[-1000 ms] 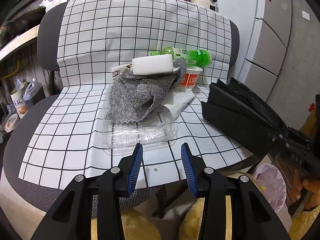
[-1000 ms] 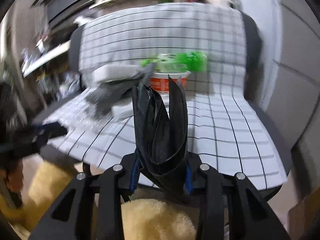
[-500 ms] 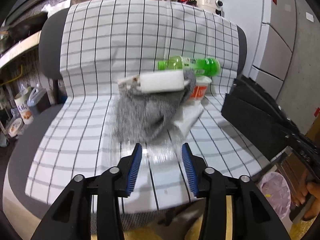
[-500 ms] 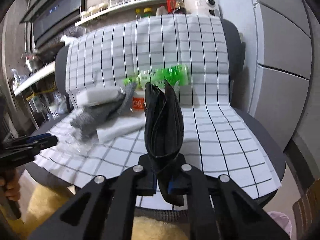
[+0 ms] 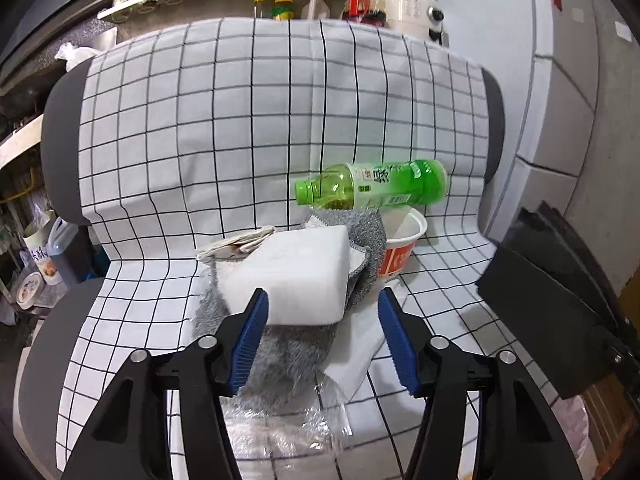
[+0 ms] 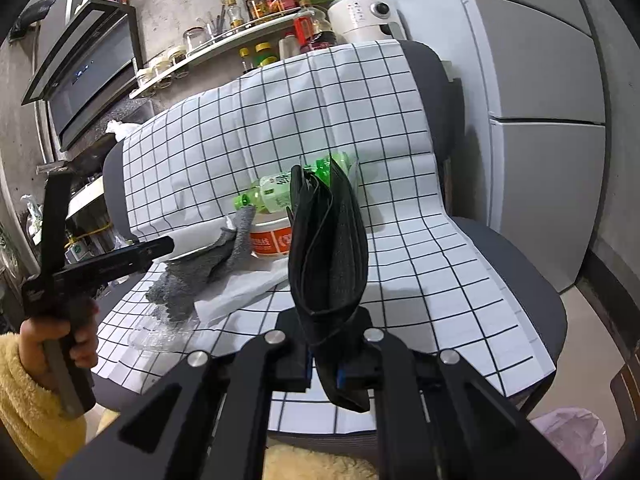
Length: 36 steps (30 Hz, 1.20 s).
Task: Collect trash
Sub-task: 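Grasp the white sponge with the left tool while the right tool holds the pouch, then carry the pouch and sponge to the pink bin and open both tools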
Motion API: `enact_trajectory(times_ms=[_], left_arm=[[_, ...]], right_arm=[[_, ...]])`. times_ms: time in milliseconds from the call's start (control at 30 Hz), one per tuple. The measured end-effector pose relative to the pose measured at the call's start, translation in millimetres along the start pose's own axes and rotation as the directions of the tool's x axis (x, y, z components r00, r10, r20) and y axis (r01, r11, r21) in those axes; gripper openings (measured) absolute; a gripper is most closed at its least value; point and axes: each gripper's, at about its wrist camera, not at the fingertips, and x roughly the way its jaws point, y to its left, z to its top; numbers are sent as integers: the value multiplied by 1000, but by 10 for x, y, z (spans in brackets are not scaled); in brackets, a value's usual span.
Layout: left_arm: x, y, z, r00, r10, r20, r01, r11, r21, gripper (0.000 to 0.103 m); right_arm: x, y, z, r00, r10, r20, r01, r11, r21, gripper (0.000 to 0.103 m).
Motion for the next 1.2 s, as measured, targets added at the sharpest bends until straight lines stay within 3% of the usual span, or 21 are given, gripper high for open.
enact_trajectory(times_ms=[167,267,333,467,667,833,1000,1100,1200], left_arm=[[179,8,63,998,56,-28,-57,997,-55,55],[254,53,68,995,90,-54,-94,992,-86,34],[256,94,45,994,91,-60,-97,990,-102,26],[119,159,-19,996,90,-10,-91,990,-110,19],[-351,265,-60,988,64,138,-50,994,-102,17],[-761,220,-98,979,-12,204,30,996,-85,17],[-966,-224,-307,966,-157,206,164,986,-16,17],[-955,-623,-455,944,-278,179,276,961,35,17],[-888,-977,-571,921,-368,128,361,930,77,17]], right_arm=[[-7,-53,-42,1000,-9,-4,9,1000,3,8],[-40,-64,-69,1000,-13,-5,13,1000,-1,8],[-82,-71,-79,1000,-13,0,13,1000,1,8],[-153,-82,-71,1000,-12,24,12,1000,1,8],[-331,-94,12,997,-31,72,31,1000,0,8],[-515,-99,44,994,-50,94,50,999,3,8],[-740,-250,-88,986,-151,69,149,988,43,8],[-921,-396,-214,972,-232,42,229,971,63,8],[-1150,-593,-387,939,-343,3,341,936,86,9]])
